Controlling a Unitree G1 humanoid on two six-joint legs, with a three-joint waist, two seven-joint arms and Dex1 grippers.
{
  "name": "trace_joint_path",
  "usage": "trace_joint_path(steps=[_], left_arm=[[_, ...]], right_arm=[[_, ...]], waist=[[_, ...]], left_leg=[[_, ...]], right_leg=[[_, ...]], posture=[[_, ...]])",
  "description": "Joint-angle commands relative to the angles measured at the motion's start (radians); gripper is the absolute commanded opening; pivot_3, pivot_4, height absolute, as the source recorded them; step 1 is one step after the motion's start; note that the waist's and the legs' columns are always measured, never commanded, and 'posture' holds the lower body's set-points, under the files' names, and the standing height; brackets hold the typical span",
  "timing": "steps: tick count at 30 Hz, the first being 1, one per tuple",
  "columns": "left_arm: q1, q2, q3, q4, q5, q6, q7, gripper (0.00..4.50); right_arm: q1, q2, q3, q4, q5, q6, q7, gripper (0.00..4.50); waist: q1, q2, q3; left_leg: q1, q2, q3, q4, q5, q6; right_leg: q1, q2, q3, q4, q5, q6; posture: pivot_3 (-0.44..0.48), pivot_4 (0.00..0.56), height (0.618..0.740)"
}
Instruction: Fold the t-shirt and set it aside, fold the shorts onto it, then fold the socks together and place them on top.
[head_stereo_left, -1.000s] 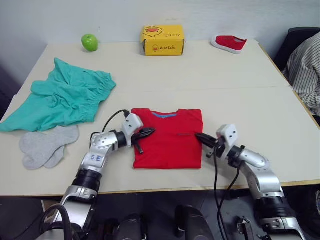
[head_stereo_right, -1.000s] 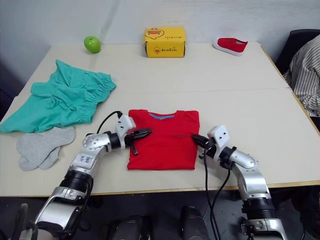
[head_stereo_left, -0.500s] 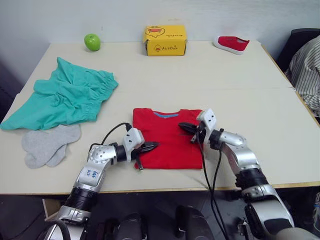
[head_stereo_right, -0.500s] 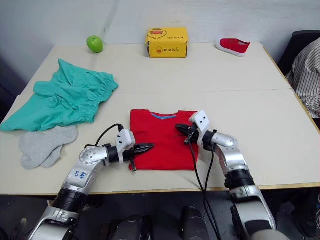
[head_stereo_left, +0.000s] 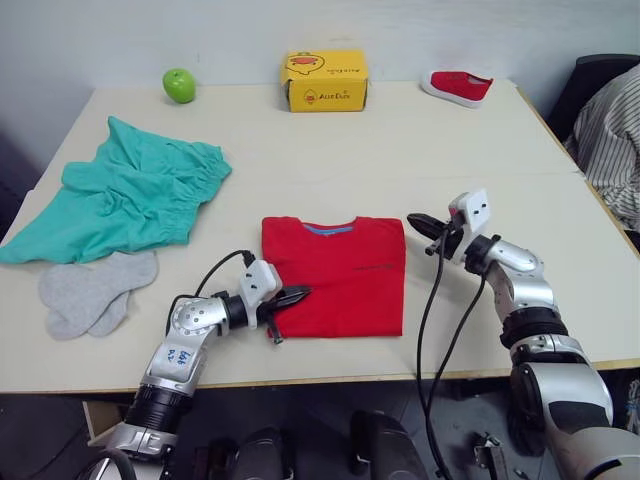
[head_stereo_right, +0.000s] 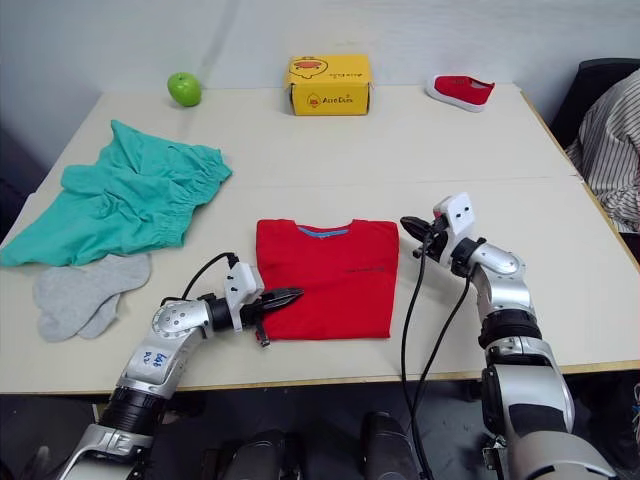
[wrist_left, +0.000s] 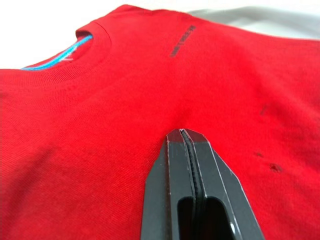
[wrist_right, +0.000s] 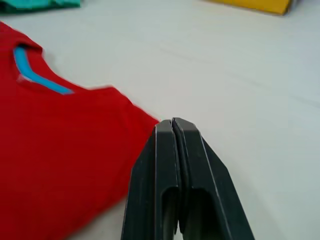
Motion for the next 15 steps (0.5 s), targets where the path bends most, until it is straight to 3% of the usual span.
trace_joint_path(steps=[1,2,9,15], left_arm=[[-0.031,-0.005,0.025,-0.001,-0.025,-0.014,-0.002,0.00],[-0.040,-0.002,0.029,-0.007,-0.031,-0.013,-0.006,0.00],[-0.106,0.016,0.023,-0.037,-0.059,0.012,-0.064,0.00],[-0.148,-0.029,-0.061,0.067,0.030,-0.004,-0.041,0.00]], right_arm=[[0.050,0.006,-0.024,-0.168,0.046,0.040,0.003,0.04],[0.078,0.005,-0.022,-0.234,0.058,0.066,0.007,0.04],[0.343,0.024,0.108,-0.785,0.123,0.300,0.027,0.04],[0.430,0.120,0.170,-0.779,0.033,0.260,-0.102,0.04]], waist=[[-0.010,0.000,0.000],[-0.008,0.000,0.001],[0.028,0.001,0.001],[0.029,0.001,0.001]], left_leg=[[-0.003,-0.008,-0.018,-0.005,0.006,0.002],[-0.007,-0.016,-0.029,-0.010,0.012,0.003],[-0.009,-0.012,-0.023,-0.004,0.013,0.003],[-0.007,-0.011,-0.017,-0.004,0.012,0.002]], right_leg=[[0.007,-0.009,-0.012,-0.002,0.000,0.000],[0.009,-0.014,-0.022,-0.004,0.000,0.001],[0.004,-0.010,-0.015,-0.003,0.001,0.002],[0.002,-0.008,-0.010,-0.002,0.001,0.002]], posture=[[0.000,0.150,0.740],[0.000,0.150,0.740],[0.000,0.150,0.740],[0.000,0.150,0.740]])
